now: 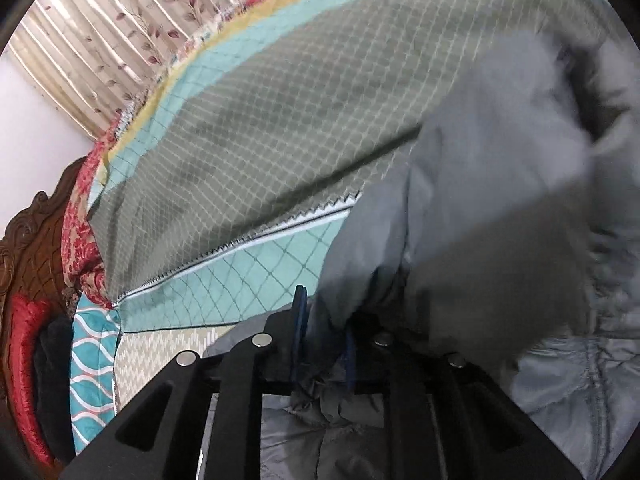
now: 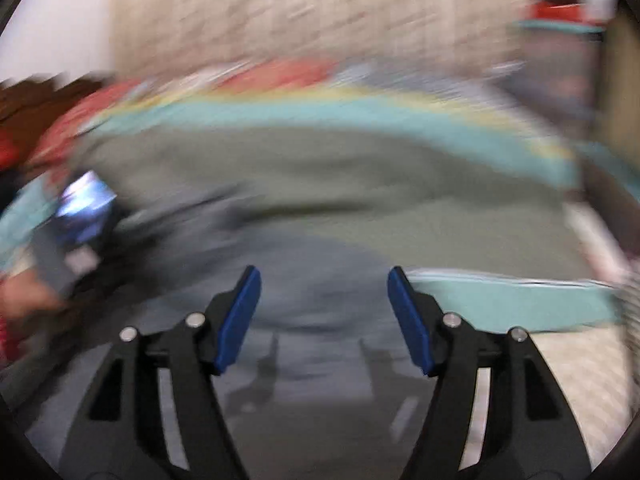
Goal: Fold large clothes
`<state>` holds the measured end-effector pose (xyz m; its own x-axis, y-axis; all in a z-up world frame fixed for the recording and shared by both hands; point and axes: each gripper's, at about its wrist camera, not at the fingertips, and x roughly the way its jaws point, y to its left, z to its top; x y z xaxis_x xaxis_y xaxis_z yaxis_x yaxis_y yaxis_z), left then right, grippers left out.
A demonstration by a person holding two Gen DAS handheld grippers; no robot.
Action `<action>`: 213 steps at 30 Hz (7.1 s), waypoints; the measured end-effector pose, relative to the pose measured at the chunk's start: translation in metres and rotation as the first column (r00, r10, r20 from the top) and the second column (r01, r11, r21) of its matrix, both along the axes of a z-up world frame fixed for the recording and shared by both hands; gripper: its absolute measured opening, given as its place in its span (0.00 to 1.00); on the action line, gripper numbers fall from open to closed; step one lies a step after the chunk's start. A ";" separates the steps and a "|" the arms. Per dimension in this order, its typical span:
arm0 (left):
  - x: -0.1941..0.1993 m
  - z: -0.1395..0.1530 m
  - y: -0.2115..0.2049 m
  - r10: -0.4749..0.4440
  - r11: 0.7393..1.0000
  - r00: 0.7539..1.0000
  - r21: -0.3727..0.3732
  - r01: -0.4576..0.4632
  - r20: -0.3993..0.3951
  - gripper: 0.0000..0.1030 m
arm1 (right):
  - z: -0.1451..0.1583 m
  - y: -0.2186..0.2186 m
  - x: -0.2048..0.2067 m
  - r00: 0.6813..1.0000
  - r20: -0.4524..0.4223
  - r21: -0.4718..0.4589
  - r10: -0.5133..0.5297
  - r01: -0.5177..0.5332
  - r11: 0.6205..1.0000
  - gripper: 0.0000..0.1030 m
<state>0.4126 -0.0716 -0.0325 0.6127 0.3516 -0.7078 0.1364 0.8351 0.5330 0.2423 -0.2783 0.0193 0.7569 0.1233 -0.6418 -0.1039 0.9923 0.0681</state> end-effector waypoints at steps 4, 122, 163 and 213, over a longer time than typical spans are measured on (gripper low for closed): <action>-0.017 0.014 0.004 -0.023 0.999 1.000 -0.046 0.022 -0.001 0.92 | -0.051 0.042 0.060 0.966 -0.235 0.098 0.109 -0.088 0.991 0.61; -0.362 -0.003 0.147 0.116 0.915 0.993 -0.390 -0.104 0.007 0.72 | -0.092 0.012 -0.396 0.947 -0.211 0.330 0.242 -0.164 0.930 0.44; -0.505 0.036 0.333 0.414 0.687 0.910 -0.663 -0.296 0.022 0.52 | 0.007 0.110 -0.296 0.966 -0.154 0.146 0.206 -0.184 0.972 0.48; -0.282 -0.024 0.546 0.626 0.484 0.775 -0.735 -0.475 -0.088 0.99 | -0.135 0.575 0.014 0.673 -0.453 0.651 0.585 -0.198 0.733 0.08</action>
